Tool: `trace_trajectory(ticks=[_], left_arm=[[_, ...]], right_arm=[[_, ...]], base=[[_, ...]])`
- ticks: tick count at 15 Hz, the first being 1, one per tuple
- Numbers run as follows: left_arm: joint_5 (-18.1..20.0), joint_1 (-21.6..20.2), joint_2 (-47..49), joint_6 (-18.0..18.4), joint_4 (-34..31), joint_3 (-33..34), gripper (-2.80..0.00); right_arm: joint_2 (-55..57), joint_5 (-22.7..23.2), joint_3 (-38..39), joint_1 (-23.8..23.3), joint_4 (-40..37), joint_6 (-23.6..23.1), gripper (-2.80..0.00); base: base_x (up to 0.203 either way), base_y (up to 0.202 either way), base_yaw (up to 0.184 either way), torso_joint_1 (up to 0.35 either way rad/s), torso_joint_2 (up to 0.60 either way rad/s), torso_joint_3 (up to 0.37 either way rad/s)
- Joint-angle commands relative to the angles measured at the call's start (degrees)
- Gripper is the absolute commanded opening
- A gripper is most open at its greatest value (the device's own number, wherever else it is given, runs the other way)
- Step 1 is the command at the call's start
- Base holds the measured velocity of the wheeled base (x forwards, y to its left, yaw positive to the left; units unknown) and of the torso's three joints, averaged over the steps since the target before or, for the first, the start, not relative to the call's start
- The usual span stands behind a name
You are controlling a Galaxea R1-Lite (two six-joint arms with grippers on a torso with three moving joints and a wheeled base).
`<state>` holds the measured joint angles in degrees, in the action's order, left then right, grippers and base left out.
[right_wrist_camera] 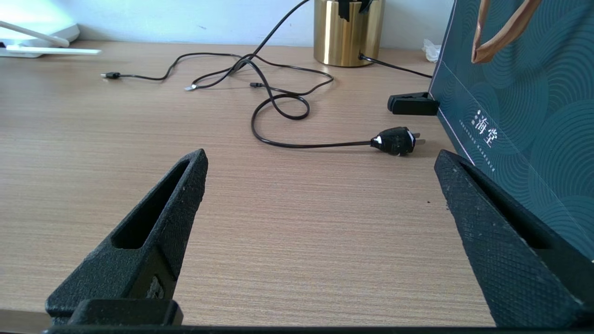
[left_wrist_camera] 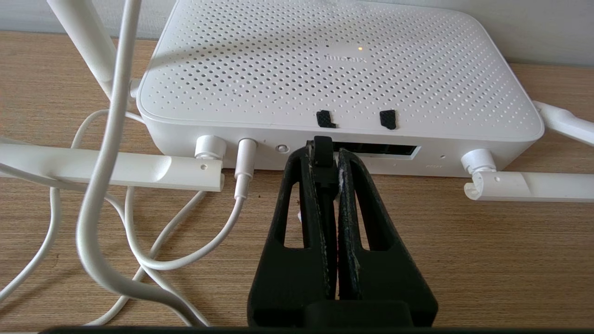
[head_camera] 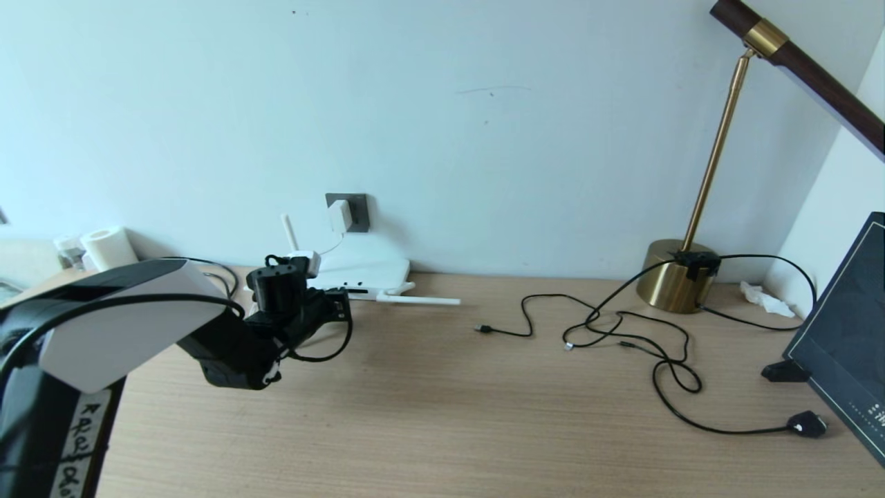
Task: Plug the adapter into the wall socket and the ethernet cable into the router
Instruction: Plug cable into router interface
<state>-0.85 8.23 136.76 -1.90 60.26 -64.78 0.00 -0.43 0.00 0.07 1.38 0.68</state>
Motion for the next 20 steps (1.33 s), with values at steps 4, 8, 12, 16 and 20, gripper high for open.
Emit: trace_trajectory(ticks=[4, 8, 12, 16, 20], left_arm=[[0.1, -0.3, 0.5, -0.1, 0.3, -1.2, -2.8], [0.2, -0.3, 0.7, -0.1, 0.1, -1.2, -2.8], [0.1, -0.3, 1.4, -0.1, 0.1, -1.1, -2.8], [0.1, -0.3, 1.3, -0.1, 0.1, -0.7, -2.8], [0.0, -0.3, 1.2, -0.1, 0.1, -0.5, -2.8]], right_arm=[[0.0, -0.1, 0.6, 0.0, 0.0, 0.0, 0.0], [0.0, -0.2, 0.6, 0.0, 0.0, 0.0, 0.0], [0.0, -0.2, 0.6, 0.0, 0.0, 0.0, 0.0], [0.0, -0.2, 0.7, 0.0, 0.0, 0.0, 0.0], [0.0, -0.2, 0.7, 0.0, 0.0, 0.0, 0.0]], base=[[0.0, 0.0, 0.0, 0.0, 0.0, 0.0], [0.0, 0.0, 0.0, 0.0, 0.0, 0.0], [0.0, 0.0, 0.0, 0.0, 0.0, 0.0], [0.0, 0.0, 0.0, 0.0, 0.0, 0.0], [0.0, 0.0, 0.0, 0.0, 0.0, 0.0]])
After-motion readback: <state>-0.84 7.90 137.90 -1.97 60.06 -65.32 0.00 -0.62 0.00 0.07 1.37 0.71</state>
